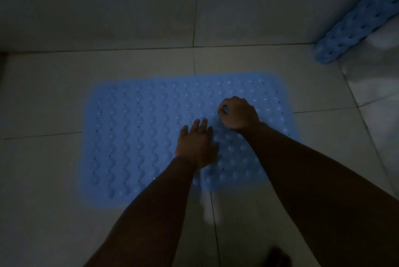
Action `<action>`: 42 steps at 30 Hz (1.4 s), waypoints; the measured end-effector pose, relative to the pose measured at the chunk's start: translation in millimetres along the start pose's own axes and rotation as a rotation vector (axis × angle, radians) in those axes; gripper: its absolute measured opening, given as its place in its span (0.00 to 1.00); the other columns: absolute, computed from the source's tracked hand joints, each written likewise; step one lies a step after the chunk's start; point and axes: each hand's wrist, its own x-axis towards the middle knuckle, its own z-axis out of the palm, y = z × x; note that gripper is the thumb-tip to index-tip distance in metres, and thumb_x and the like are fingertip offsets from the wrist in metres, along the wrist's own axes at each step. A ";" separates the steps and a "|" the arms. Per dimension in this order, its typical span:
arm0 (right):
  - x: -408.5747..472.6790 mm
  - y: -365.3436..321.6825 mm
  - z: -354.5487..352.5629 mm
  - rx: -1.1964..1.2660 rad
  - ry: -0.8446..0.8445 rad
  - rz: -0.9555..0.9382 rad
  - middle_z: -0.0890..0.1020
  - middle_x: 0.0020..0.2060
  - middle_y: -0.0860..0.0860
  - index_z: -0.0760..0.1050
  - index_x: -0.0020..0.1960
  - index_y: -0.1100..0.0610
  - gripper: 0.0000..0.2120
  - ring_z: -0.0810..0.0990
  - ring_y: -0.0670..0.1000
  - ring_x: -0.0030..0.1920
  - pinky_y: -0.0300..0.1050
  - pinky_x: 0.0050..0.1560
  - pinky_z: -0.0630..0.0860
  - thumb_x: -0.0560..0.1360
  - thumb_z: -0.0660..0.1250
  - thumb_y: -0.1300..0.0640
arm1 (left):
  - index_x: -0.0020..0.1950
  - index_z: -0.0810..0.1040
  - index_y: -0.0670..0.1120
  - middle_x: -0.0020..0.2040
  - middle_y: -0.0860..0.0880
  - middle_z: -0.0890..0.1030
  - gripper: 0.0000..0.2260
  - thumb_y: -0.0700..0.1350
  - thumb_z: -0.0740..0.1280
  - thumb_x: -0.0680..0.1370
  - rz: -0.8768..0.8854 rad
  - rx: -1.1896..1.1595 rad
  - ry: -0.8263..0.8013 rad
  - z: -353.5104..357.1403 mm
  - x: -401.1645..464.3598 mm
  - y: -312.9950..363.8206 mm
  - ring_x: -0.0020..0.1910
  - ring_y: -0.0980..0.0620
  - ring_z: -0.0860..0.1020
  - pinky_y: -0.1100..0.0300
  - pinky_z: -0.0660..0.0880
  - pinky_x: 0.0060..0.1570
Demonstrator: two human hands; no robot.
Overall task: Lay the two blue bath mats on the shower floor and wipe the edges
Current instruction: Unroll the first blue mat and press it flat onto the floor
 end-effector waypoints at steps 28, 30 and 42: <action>-33.2 7.9 19.9 0.202 -0.180 -0.004 0.69 0.76 0.53 0.69 0.76 0.53 0.29 0.67 0.54 0.76 0.53 0.77 0.61 0.81 0.57 0.39 | 0.73 0.74 0.46 0.76 0.44 0.71 0.25 0.55 0.49 0.83 -0.116 0.017 0.378 0.2 12.1 -26.2 0.81 0.39 0.56 0.37 0.58 0.75; -8.1 13.1 -23.6 0.273 -0.262 -0.011 0.75 0.72 0.55 0.73 0.72 0.56 0.22 0.72 0.56 0.72 0.50 0.74 0.66 0.82 0.61 0.47 | 0.73 0.74 0.47 0.77 0.44 0.70 0.26 0.55 0.48 0.83 -0.128 -0.007 0.375 -2.5 19.2 -7.8 0.81 0.39 0.55 0.37 0.57 0.76; -10.0 113.5 -23.4 0.193 0.125 -0.029 0.84 0.54 0.56 0.81 0.58 0.56 0.14 0.81 0.60 0.55 0.58 0.57 0.77 0.81 0.61 0.50 | 0.83 0.55 0.45 0.84 0.41 0.48 0.38 0.68 0.49 0.81 0.241 0.127 0.135 74.1 28.8 90.3 0.82 0.37 0.42 0.33 0.47 0.77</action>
